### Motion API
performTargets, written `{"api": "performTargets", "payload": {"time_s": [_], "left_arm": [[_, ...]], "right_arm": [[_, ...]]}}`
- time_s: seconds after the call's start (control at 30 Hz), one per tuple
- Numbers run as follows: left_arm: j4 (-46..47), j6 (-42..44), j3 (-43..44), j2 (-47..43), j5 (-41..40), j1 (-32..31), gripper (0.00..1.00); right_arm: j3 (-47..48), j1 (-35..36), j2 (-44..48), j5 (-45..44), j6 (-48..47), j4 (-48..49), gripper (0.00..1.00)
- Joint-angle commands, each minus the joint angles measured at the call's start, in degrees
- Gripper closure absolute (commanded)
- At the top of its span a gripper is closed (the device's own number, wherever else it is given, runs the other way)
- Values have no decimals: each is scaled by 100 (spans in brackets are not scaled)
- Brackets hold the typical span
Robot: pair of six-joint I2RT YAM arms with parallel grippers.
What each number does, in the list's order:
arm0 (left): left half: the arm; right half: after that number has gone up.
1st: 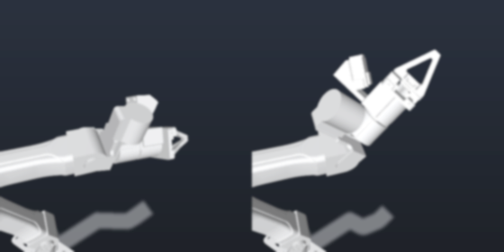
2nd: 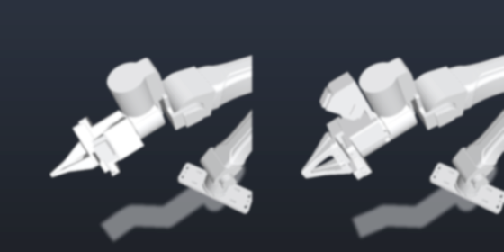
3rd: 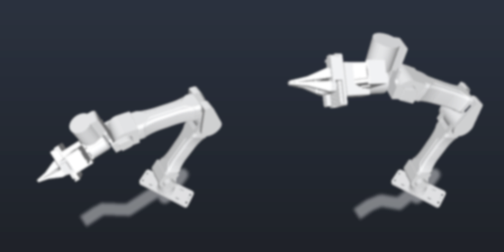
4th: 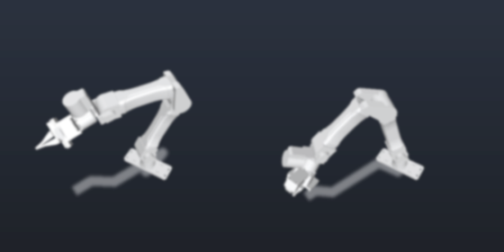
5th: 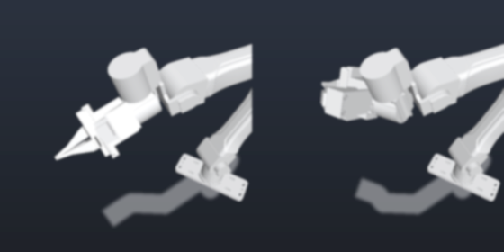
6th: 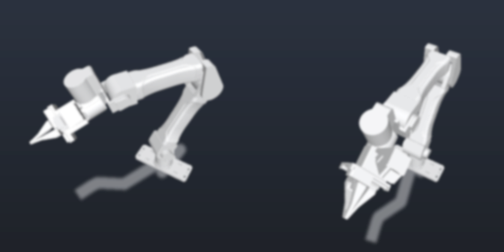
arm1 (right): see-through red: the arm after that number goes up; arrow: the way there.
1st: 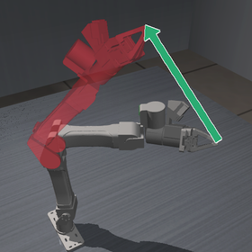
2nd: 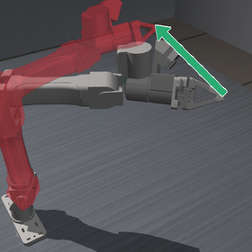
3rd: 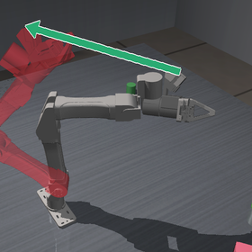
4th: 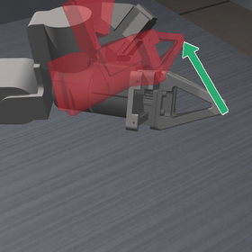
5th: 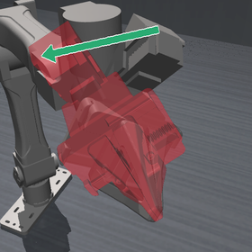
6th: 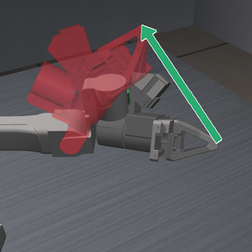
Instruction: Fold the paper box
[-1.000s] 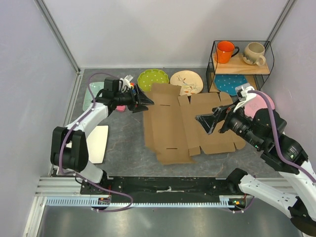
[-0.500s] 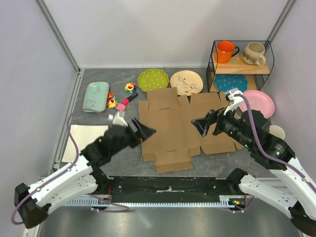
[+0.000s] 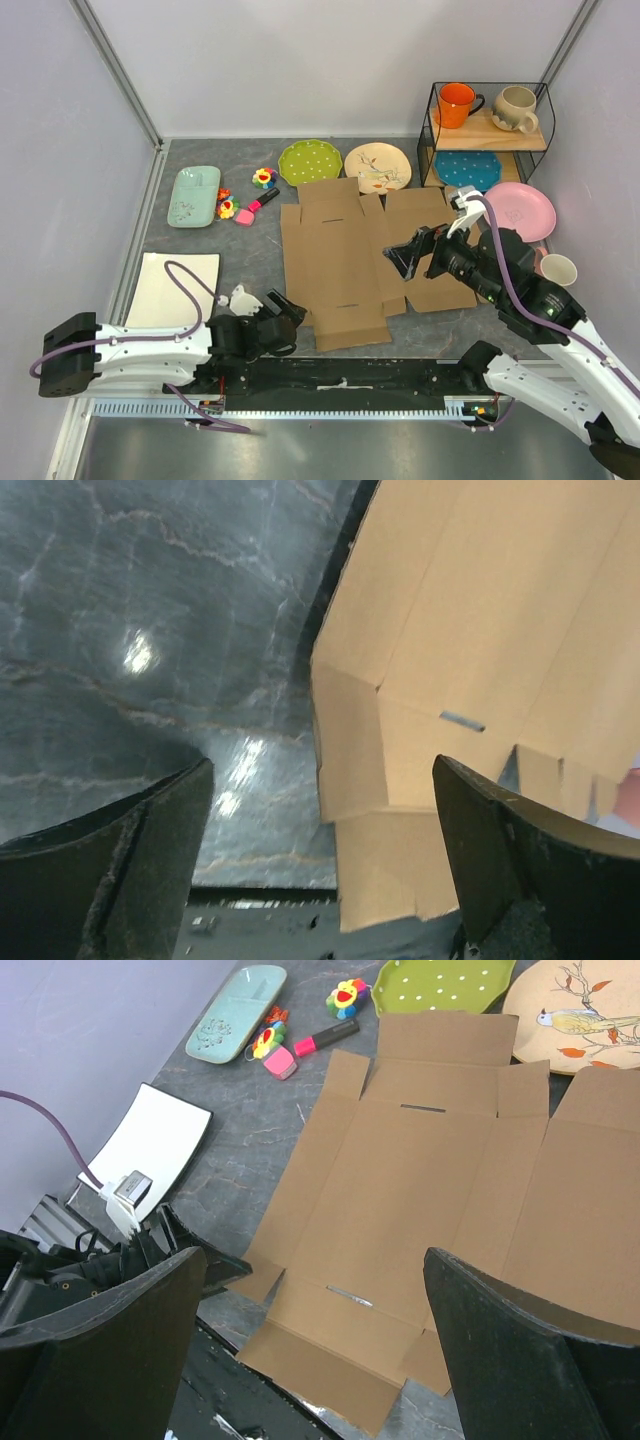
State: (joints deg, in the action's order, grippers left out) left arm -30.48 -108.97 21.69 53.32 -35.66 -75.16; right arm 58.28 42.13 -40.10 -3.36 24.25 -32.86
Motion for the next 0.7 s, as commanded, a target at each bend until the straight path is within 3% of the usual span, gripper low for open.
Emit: {"api": "performTargets", "payload": {"time_s": [0.0, 0.1, 0.2, 0.3, 0.4, 0.43, 0.67], "left_arm": [[1182, -793, -568, -23, -1021, -17, 6], [2566, -250, -1227, -260, -1075, 306, 15], [3597, 507, -1580, -244, -592, 851, 26], [4091, 850, -1659, 10, -284, 1125, 37], [4471, 1272, -1686, 240, -12, 1275, 55], [4437, 1586, -1625, 336, 85, 1327, 65], [2911, 3793, -177, -320, 885, 1916, 98]], "right_arm": [[-106, -12, 125, -42, 106, 245, 2], [-194, -12, 107, -16, 124, 254, 2], [-238, -12, 64, 10, 124, 263, 2], [-265, -20, 20, 28, 115, 289, 2], [-265, -21, 11, 19, 115, 289, 2], [-273, -12, 28, 19, 124, 298, 2], [-230, -12, 151, -95, 89, 166, 2]]}}
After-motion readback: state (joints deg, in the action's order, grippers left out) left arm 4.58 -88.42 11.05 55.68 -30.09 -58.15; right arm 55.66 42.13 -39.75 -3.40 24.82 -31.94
